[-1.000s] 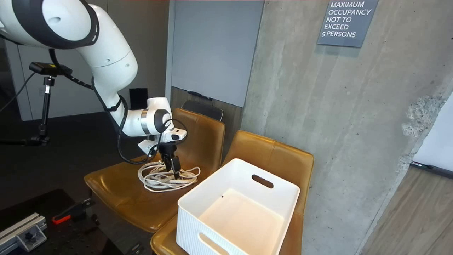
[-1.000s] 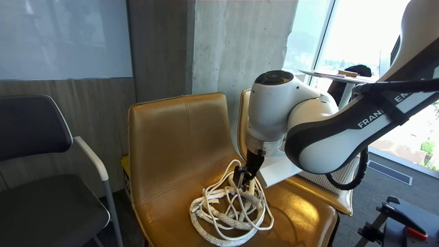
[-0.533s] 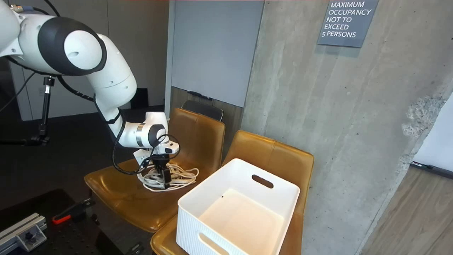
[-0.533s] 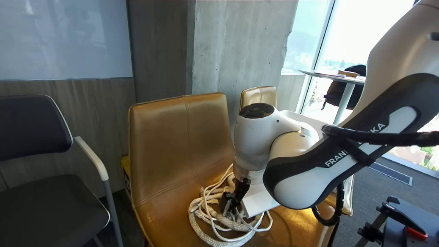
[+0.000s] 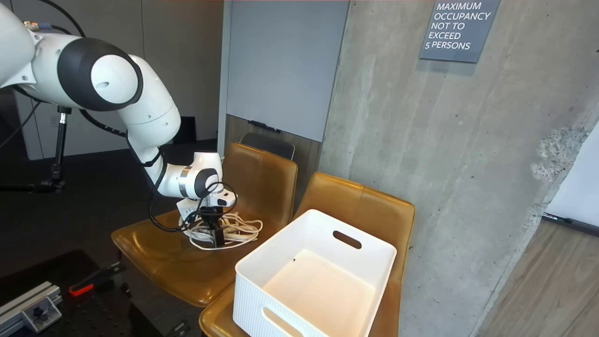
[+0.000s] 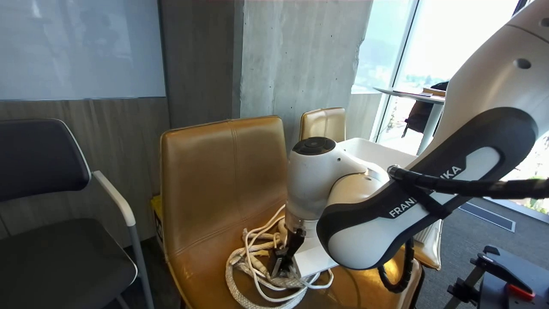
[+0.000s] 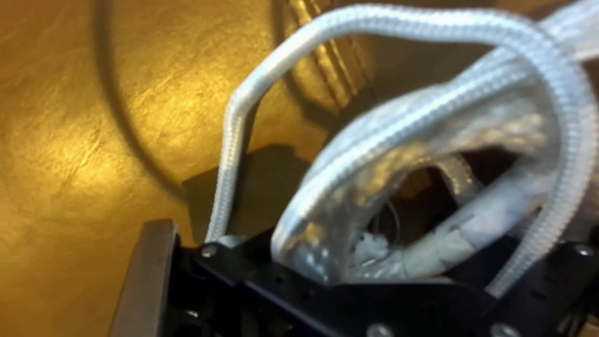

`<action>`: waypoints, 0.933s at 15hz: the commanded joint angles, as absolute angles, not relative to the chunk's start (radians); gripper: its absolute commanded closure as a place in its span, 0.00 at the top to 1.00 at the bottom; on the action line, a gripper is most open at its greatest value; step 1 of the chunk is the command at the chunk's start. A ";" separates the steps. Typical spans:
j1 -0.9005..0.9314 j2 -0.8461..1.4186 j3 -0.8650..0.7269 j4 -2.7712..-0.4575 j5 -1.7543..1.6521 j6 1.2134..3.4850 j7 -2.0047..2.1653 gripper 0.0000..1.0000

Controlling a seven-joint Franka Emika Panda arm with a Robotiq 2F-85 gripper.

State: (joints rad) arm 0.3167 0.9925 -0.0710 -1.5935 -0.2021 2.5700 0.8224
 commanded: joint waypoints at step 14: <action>0.408 0.858 -0.141 -1.562 -0.234 2.380 0.735 0.00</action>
